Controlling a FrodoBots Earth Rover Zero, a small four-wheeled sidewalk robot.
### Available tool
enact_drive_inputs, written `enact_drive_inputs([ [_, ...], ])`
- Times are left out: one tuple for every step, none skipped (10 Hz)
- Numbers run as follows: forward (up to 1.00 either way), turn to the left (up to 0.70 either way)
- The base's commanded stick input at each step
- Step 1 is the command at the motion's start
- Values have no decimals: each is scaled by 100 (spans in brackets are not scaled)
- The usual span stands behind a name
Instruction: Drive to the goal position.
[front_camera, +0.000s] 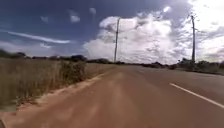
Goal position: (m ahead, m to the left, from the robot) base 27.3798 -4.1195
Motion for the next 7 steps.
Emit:
enact_drive_inputs([
  [100,0],
  [100,0],
  [100,0],
  [100,-40],
  [100,-40],
  [100,-40],
  [100,-40],
])
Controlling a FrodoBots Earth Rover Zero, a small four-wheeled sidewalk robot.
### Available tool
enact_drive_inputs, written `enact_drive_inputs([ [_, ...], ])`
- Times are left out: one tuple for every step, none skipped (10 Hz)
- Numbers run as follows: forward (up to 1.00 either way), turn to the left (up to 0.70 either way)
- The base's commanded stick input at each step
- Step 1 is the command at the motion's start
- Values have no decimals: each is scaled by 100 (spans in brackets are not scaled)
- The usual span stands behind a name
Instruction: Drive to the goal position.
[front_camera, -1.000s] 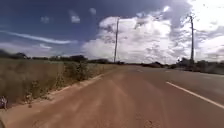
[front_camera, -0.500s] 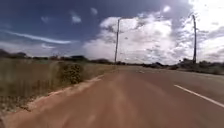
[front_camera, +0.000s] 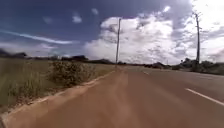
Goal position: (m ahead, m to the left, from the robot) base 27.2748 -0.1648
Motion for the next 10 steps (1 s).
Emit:
enact_drive_inputs([
  [100,-39],
  [100,-39],
  [100,0],
  [100,0],
  [100,0],
  [100,0],
  [100,0],
  [100,0],
  [100,0],
  [100,0],
])
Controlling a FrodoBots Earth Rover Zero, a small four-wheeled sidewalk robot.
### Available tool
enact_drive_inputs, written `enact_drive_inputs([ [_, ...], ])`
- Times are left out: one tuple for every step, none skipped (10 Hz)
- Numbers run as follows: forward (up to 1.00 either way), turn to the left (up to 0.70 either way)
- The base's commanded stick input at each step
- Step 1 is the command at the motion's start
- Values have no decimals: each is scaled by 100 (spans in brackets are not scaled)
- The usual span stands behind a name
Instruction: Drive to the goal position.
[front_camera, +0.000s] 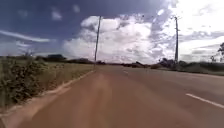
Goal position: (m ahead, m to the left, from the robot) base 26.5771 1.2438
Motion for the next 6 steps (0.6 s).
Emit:
enact_drive_inputs([
  [100,0],
  [100,0],
  [100,-40],
  [100,-40],
  [100,-40],
  [99,0],
])
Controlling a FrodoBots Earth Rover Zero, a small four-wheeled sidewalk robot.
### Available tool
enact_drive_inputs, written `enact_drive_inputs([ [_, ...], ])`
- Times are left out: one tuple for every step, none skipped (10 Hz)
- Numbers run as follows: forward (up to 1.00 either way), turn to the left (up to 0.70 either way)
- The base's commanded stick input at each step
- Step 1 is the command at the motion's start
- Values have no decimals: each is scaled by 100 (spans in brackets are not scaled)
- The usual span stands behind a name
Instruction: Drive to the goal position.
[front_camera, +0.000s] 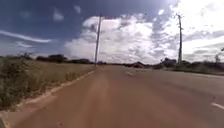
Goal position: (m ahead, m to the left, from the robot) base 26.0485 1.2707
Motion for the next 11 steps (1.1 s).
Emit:
enact_drive_inputs([
  [98,0],
  [98,0],
  [97,0],
  [97,0],
  [97,0],
  [97,0],
  [97,0],
  [97,0],
  [97,0],
  [97,0],
  [97,0],
])
